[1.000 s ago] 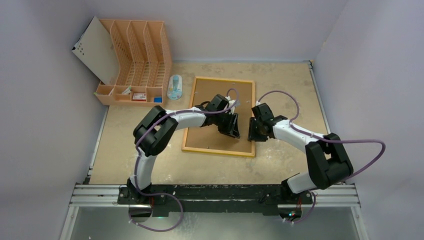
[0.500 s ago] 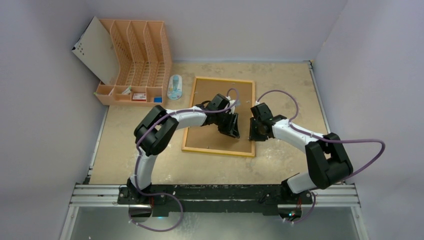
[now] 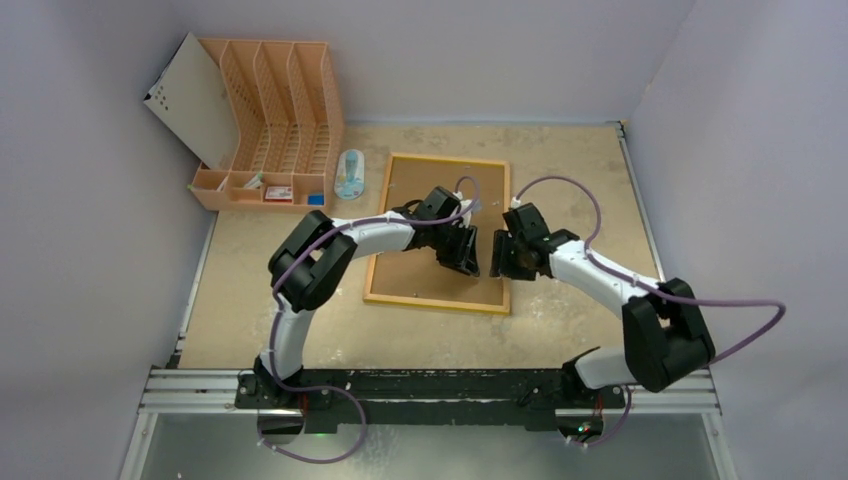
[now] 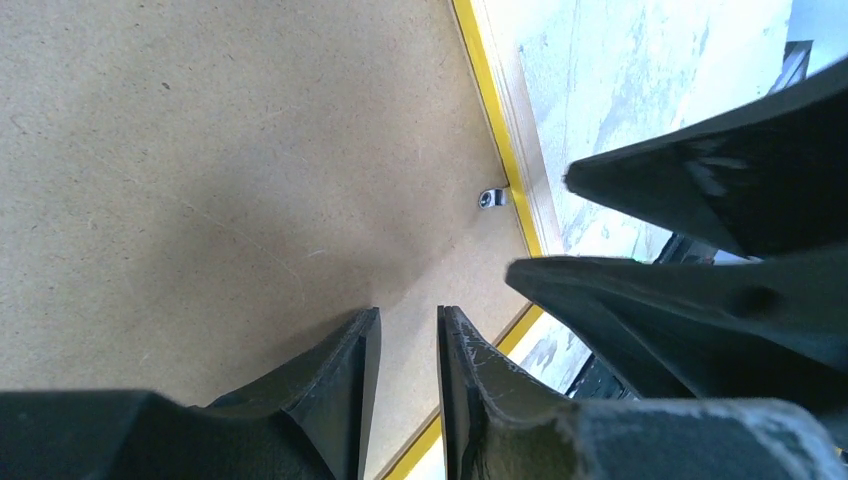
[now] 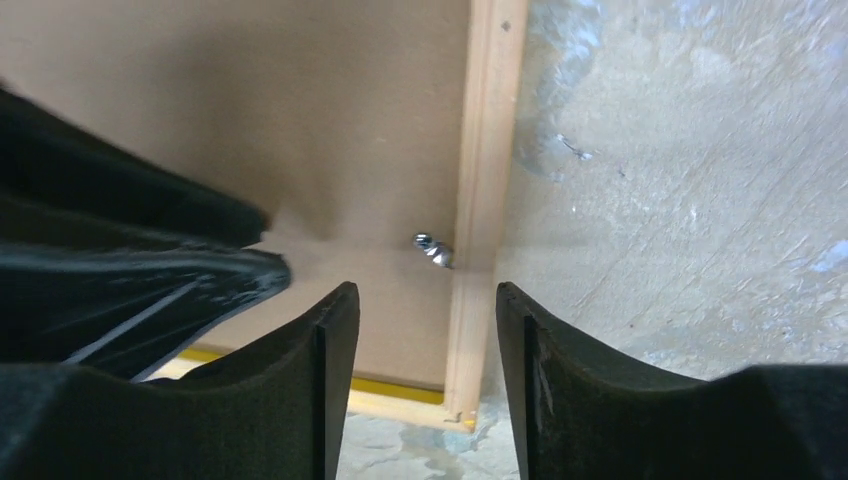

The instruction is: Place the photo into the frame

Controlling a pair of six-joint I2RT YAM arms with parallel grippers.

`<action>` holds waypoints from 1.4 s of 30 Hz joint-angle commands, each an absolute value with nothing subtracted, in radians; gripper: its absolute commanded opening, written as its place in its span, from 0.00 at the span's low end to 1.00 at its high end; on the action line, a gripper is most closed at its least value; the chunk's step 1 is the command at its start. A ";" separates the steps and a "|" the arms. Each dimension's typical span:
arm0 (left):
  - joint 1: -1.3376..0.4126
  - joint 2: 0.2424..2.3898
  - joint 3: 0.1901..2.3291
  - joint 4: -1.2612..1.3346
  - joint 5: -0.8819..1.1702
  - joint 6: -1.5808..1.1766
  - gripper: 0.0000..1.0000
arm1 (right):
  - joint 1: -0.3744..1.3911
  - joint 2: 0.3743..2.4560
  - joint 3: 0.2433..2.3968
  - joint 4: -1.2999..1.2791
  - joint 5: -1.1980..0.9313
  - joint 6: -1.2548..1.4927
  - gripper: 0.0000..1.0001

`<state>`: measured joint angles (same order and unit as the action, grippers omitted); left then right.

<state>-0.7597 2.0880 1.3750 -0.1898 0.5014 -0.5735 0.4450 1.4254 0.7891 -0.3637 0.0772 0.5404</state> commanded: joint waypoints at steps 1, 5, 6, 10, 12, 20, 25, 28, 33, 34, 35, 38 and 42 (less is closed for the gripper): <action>-0.734 2.056 1.409 -0.304 0.457 -0.508 0.32 | 0.451 1.319 0.869 -0.358 0.073 0.574 0.57; -0.680 1.981 1.420 -0.303 0.469 -0.529 0.37 | 0.450 1.315 0.912 -0.329 0.144 0.599 0.59; -0.662 1.965 1.419 -0.305 0.465 -0.532 0.39 | 0.450 1.332 0.945 -0.330 0.172 0.610 0.61; -0.584 1.906 1.416 -0.377 0.365 -0.532 0.44 | 0.440 1.456 1.089 -0.336 0.252 0.625 0.63; -0.527 1.881 1.410 -0.429 0.285 -0.532 0.47 | 0.427 1.545 1.196 -0.354 0.287 0.627 0.64; -0.431 1.816 1.379 -0.513 0.067 -0.405 0.67 | 0.370 1.930 1.557 -0.450 0.359 0.640 0.65; -0.416 1.861 1.385 -0.531 0.003 -0.396 0.70 | 0.314 2.057 1.644 -0.455 0.393 0.637 0.65; -0.389 1.893 1.369 -0.524 -0.018 -0.408 0.70 | 0.289 2.090 1.646 -0.422 0.353 0.615 0.65; -0.361 1.908 1.336 -0.486 -0.052 -0.413 0.66 | 0.273 2.143 1.675 -0.432 0.344 0.578 0.62; -0.360 1.909 1.332 -0.478 -0.049 -0.408 0.66 | 0.270 2.148 1.676 -0.434 0.340 0.574 0.60; -0.360 1.914 1.332 -0.475 -0.040 -0.406 0.65 | 0.264 2.150 1.674 -0.432 0.330 0.565 0.59; -0.360 1.928 1.327 -0.460 -0.010 -0.407 0.63 | 0.261 2.151 1.666 -0.425 0.311 0.530 0.60; -0.360 1.933 1.314 -0.437 0.006 -0.412 0.61 | 0.255 2.158 1.655 -0.419 0.260 0.483 0.64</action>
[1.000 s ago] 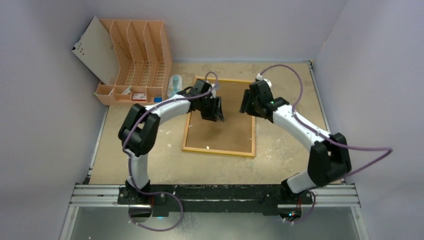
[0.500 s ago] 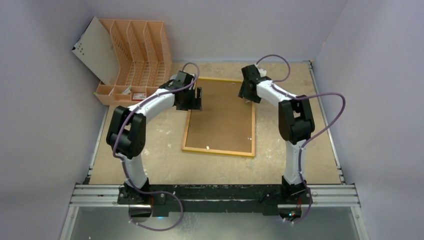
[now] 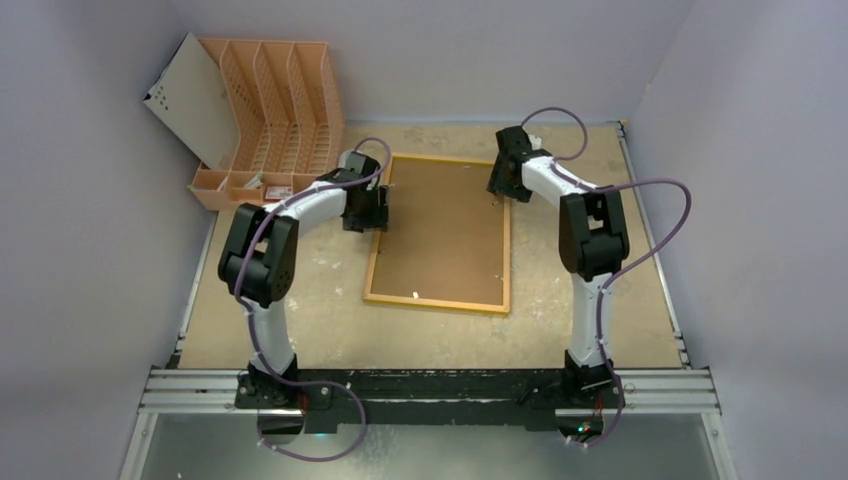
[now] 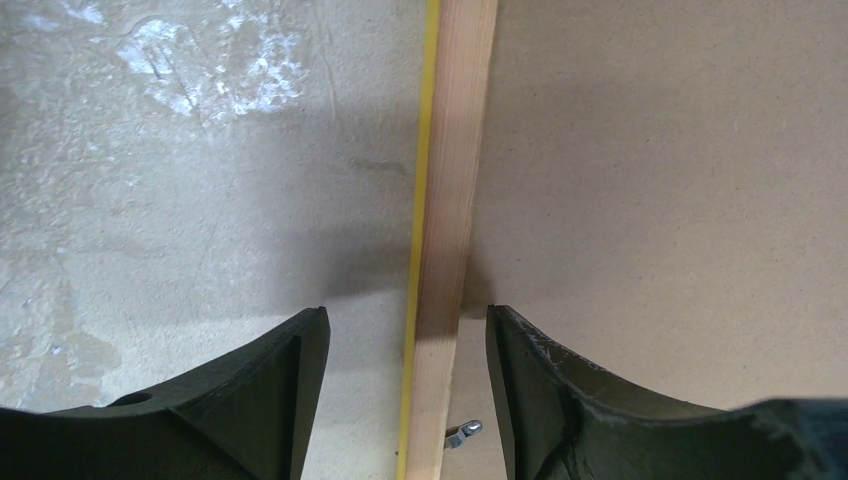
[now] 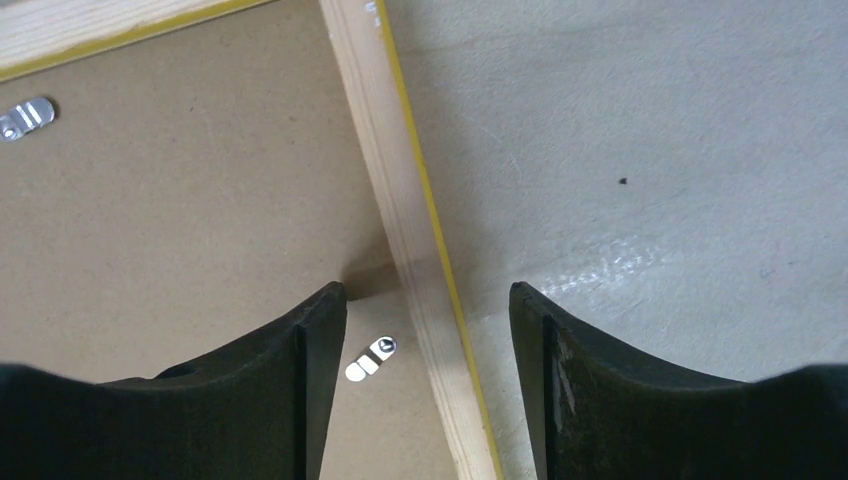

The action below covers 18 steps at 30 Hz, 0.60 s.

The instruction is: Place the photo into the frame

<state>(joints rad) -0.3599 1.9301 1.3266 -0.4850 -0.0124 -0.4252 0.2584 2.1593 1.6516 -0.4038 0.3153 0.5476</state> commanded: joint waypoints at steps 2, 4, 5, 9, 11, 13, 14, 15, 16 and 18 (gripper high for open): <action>-0.359 1.936 1.312 -0.432 0.028 -0.418 0.58 | 0.254 2.160 1.648 -0.421 0.239 0.468 0.63; -0.359 1.944 1.317 -0.430 0.056 -0.419 0.56 | 0.254 2.154 1.637 -0.416 0.220 0.452 0.62; -0.359 1.947 1.320 -0.430 0.066 -0.421 0.55 | 0.254 2.150 1.630 -0.415 0.209 0.443 0.62; -0.360 1.954 1.321 -0.425 0.089 -0.425 0.51 | 0.253 2.114 1.590 -0.403 0.179 0.398 0.59; -0.359 1.958 1.321 -0.423 0.104 -0.428 0.49 | 0.254 2.103 1.581 -0.411 0.170 0.386 0.55; -0.359 1.962 1.319 -0.423 0.110 -0.431 0.48 | 0.254 2.093 1.572 -0.414 0.169 0.378 0.49; -0.359 1.964 1.319 -0.424 0.110 -0.431 0.48 | 0.254 2.089 1.567 -0.414 0.165 0.375 0.46; -0.359 1.965 1.319 -0.423 0.111 -0.431 0.47 | 0.253 2.085 1.564 -0.410 0.154 0.368 0.43; -0.359 1.966 1.319 -0.424 0.110 -0.431 0.47 | 0.253 2.083 1.562 -0.411 0.149 0.364 0.42; -0.359 1.968 1.318 -0.423 0.111 -0.433 0.47 | 0.253 2.080 1.560 -0.411 0.133 0.355 0.41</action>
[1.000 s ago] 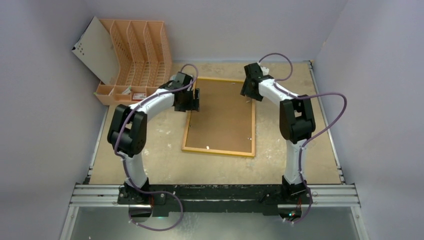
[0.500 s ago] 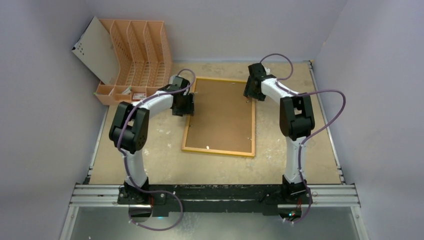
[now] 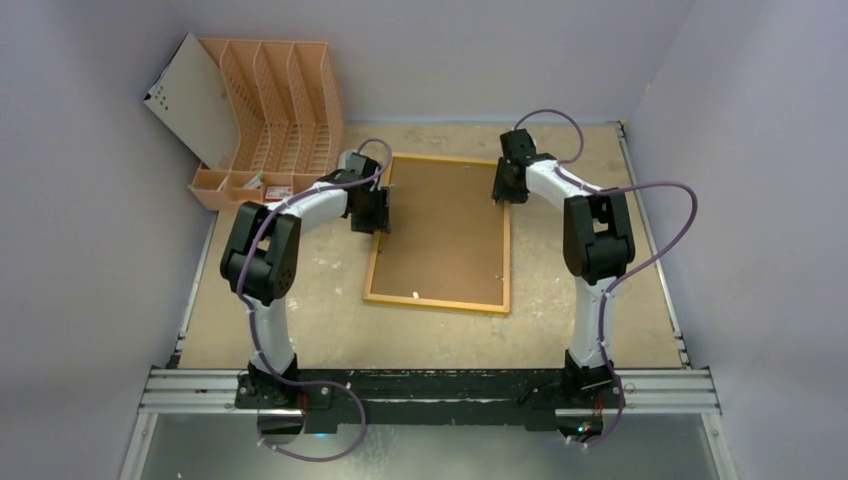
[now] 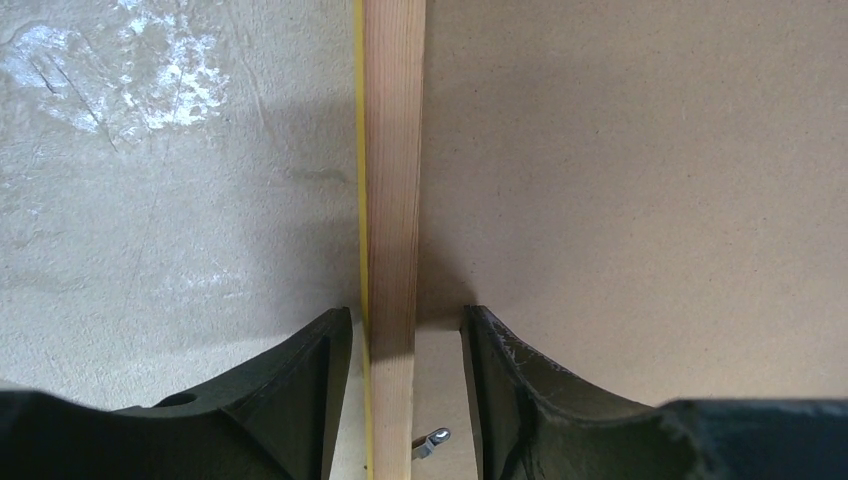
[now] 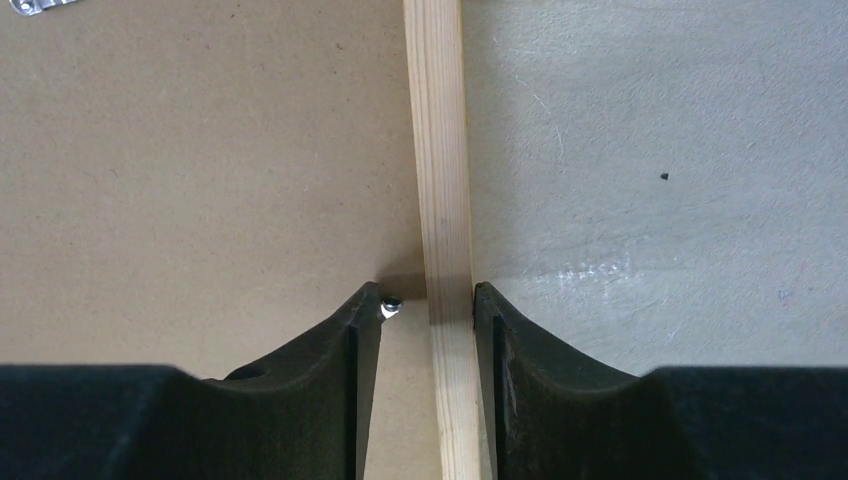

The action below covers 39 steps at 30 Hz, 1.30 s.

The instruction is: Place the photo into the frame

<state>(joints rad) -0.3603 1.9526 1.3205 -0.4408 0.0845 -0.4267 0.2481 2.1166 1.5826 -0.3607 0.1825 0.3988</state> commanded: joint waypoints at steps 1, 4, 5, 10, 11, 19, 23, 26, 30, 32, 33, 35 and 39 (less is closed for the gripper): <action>-0.359 1.968 1.317 -0.422 0.111 -0.434 0.47 | 0.253 2.080 1.561 -0.413 0.128 0.348 0.41; -0.360 1.968 1.312 -0.420 0.110 -0.434 0.46 | 0.253 2.080 1.556 -0.418 0.115 0.326 0.44; -0.359 1.968 1.309 -0.420 0.110 -0.434 0.46 | 0.253 2.081 1.556 -0.419 0.113 0.325 0.47; -0.359 1.965 1.299 -0.416 0.110 -0.433 0.46 | 0.252 2.092 1.567 -0.422 0.081 0.337 0.59; -0.359 1.965 1.299 -0.416 0.110 -0.433 0.46 | 0.253 2.094 1.565 -0.421 0.073 0.336 0.58; -0.359 1.970 1.298 -0.414 0.110 -0.431 0.46 | 0.253 2.073 1.534 -0.418 0.106 0.292 0.33; -0.359 1.973 1.298 -0.413 0.110 -0.433 0.46 | 0.250 2.075 1.538 -0.412 0.103 0.284 0.30; -0.359 1.972 1.297 -0.413 0.111 -0.433 0.46 | 0.250 2.080 1.542 -0.412 0.104 0.284 0.28; -0.359 1.969 1.293 -0.413 0.108 -0.430 0.46 | 0.251 2.082 1.539 -0.410 0.107 0.285 0.26; -0.359 1.968 1.292 -0.413 0.106 -0.428 0.46 | 0.250 2.081 1.539 -0.409 0.106 0.287 0.28; -0.359 1.967 1.292 -0.413 0.106 -0.428 0.46 | 0.251 2.077 1.540 -0.409 0.105 0.290 0.30; -0.359 1.965 1.293 -0.413 0.105 -0.428 0.46 | 0.250 2.068 1.542 -0.408 0.103 0.301 0.34; -0.359 1.950 1.294 -0.412 0.102 -0.428 0.46 | 0.241 2.033 1.587 -0.435 0.107 0.339 0.49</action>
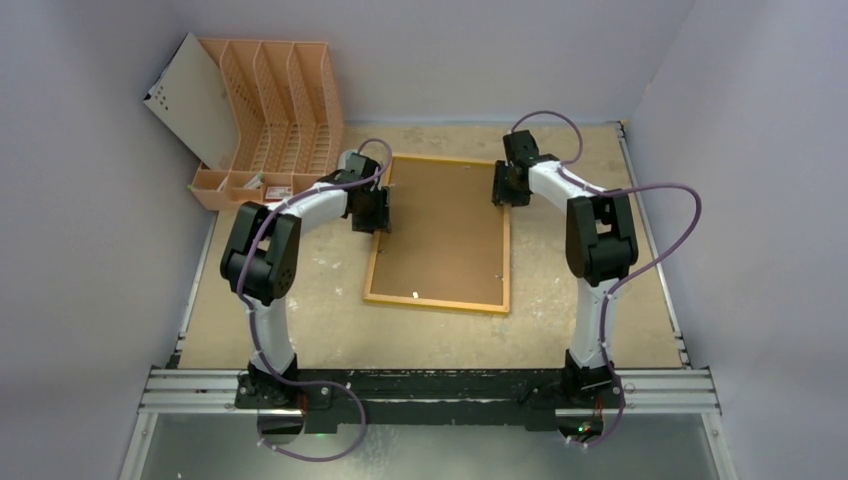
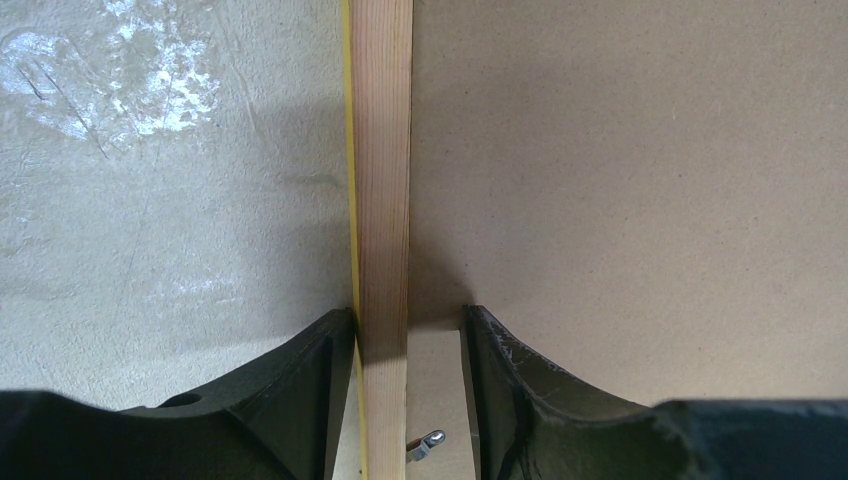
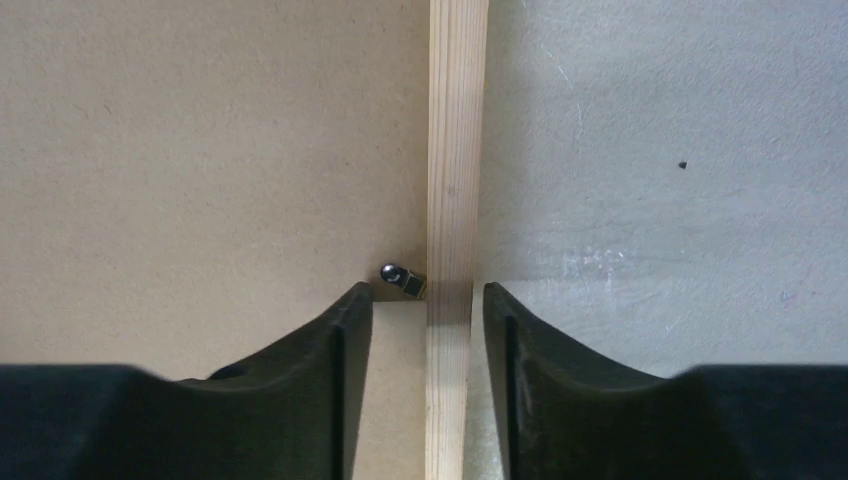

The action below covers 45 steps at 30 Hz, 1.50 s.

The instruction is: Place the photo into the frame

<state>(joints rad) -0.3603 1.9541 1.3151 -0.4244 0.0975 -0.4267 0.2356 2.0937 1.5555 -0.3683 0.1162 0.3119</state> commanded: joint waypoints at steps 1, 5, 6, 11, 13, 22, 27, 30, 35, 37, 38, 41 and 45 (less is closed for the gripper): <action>-0.359 1.943 1.295 -0.410 0.099 -0.427 0.46 | 0.239 2.025 1.613 -0.457 0.127 0.350 0.55; -0.356 1.901 1.298 -0.388 0.094 -0.422 0.52 | 0.235 1.993 1.705 -0.475 0.167 0.362 0.70; -0.356 1.894 1.302 -0.382 0.094 -0.421 0.53 | 0.235 1.994 1.724 -0.465 0.146 0.357 0.70; -0.343 1.893 1.337 -0.370 0.112 -0.434 0.59 | 0.235 2.058 1.794 -0.375 0.013 0.396 0.66; -0.336 1.899 1.350 -0.365 0.120 -0.441 0.59 | 0.238 2.091 1.804 -0.323 -0.074 0.449 0.61; -0.306 1.922 1.340 -0.329 0.126 -0.468 0.53 | 0.255 2.171 1.695 0.024 -0.227 0.719 0.50; -0.302 1.921 1.313 -0.296 0.147 -0.465 0.47 | 0.265 2.229 1.707 0.075 -0.238 0.763 0.48; -0.299 1.925 1.306 -0.285 0.175 -0.458 0.45 | 0.267 2.250 1.707 0.095 -0.213 0.768 0.46; -0.298 1.927 1.285 -0.269 0.211 -0.449 0.40 | 0.266 2.302 1.745 0.086 -0.201 0.744 0.46; -0.298 1.926 1.280 -0.268 0.213 -0.447 0.39 | 0.267 2.316 1.761 0.079 -0.189 0.738 0.45; -0.298 1.926 1.278 -0.266 0.213 -0.446 0.39 | 0.266 2.320 1.759 0.082 -0.189 0.739 0.45; -0.298 1.930 1.281 -0.267 0.213 -0.445 0.39 | 0.266 2.325 1.748 0.075 -0.178 0.738 0.45; -0.298 1.930 1.284 -0.270 0.213 -0.443 0.38 | 0.266 2.330 1.744 0.072 -0.147 0.714 0.44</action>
<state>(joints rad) -0.3019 1.9392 1.2827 -0.2993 0.1841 -0.4522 0.2626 2.3199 1.7264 0.0704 -0.1940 0.7414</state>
